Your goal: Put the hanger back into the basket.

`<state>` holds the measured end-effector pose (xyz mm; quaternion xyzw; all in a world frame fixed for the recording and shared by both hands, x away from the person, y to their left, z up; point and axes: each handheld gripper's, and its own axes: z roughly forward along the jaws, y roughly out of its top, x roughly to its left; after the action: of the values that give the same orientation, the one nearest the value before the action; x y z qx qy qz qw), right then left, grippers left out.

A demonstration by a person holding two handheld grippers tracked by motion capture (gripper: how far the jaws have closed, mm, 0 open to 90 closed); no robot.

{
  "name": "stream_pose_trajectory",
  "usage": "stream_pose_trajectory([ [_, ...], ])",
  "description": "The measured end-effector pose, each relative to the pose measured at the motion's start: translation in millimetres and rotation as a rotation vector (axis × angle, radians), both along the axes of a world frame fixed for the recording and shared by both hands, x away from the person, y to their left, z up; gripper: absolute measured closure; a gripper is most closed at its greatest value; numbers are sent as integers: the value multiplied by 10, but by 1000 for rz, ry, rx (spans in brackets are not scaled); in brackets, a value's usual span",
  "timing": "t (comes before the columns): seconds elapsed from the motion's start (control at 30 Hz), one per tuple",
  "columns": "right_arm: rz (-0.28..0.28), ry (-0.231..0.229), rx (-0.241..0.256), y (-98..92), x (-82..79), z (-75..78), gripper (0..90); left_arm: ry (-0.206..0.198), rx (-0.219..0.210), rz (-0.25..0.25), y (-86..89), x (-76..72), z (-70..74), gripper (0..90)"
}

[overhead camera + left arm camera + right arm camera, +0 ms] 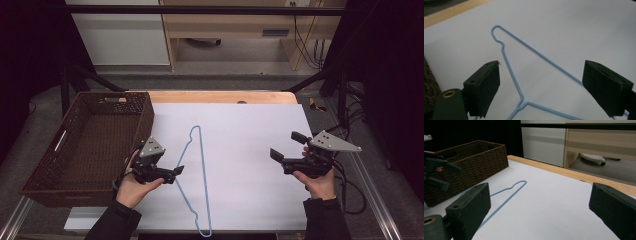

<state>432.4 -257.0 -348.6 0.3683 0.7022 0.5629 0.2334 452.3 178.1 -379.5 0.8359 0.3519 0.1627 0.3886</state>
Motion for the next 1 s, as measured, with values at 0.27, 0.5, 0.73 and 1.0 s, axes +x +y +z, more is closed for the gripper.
stream_pose_trajectory([
  [0.27, 2, 6, -1, 4, 3, -5, 41, 65, 81, 23, -129, 211, -115, 179],
  [0.5, 4, 9, -1, 4, 12, -6, 41, 110, 152, 29, -271, 374, -142, 241],
  [0.73, 11, 12, 1, 9, 15, -11, 41, 175, 210, 36, -366, 531, -224, 287],
  [1.0, 12, 18, -5, 16, 21, -21, 41, 256, 280, 83, -371, 708, -388, 339],
])
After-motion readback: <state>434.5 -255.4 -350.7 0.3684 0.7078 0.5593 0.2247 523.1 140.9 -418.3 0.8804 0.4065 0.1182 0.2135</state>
